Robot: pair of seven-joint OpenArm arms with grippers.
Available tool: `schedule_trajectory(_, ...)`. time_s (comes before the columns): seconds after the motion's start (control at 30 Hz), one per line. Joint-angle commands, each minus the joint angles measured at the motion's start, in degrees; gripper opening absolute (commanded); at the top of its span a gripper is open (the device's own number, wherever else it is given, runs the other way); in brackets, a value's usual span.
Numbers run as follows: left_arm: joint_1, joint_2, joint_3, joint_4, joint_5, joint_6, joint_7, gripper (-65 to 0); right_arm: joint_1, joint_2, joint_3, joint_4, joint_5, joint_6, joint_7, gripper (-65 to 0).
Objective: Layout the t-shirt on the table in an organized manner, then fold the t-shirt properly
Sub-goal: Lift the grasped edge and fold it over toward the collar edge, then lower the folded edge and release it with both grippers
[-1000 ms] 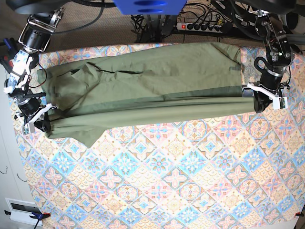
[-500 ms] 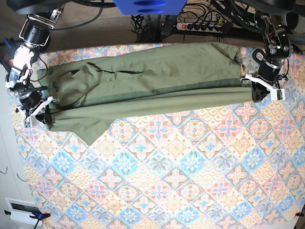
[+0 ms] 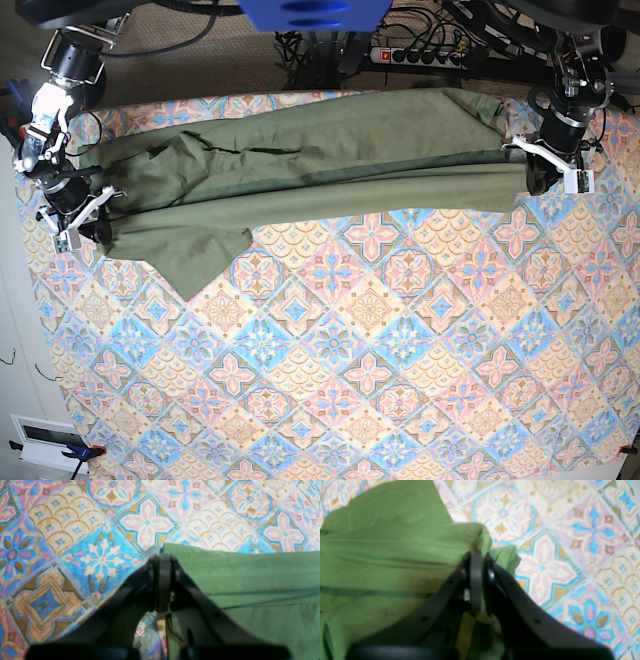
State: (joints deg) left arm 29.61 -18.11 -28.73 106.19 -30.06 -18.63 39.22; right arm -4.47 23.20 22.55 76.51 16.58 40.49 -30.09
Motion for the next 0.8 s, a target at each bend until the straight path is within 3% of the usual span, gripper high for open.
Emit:
schedule_trajectory(0.0,0.42,-0.92,-0.5,1.1,0.22,0.66,-0.5,-65.0,-0.32,1.55,0.44,0.98,0.52,-0.49,1.29,-64.6)
schedule_trajectory(0.3,0.42,-1.01,2.93,0.84,0.75,0.66,2.67,-65.0,-1.38,1.63,-1.31,0.46,0.26,-0.49,1.29,-64.3)
schedule_trajectory(0.37,0.42,-0.92,3.19,-0.57,0.75,0.66,2.67,-65.0,-1.38,1.63,-2.63,0.81,-3.35,-0.49,1.29,-63.6)
schedule_trajectory(0.53,0.24,-0.92,3.72,-4.52,0.66,0.66,2.4,-65.0,-1.11,1.28,-3.42,1.07,-14.25,-0.49,1.65,-51.8)
schedule_trajectory(0.63,0.24,-0.92,3.98,-4.87,0.66,0.66,2.32,-65.0,-1.02,1.19,-3.34,2.04,-14.07,-0.49,1.73,-47.1)
schedule_trajectory(0.77,0.24,-0.92,3.98,-5.31,0.66,0.66,2.32,-65.0,-1.38,1.11,0.53,4.85,-13.81,-0.49,1.29,-46.2)
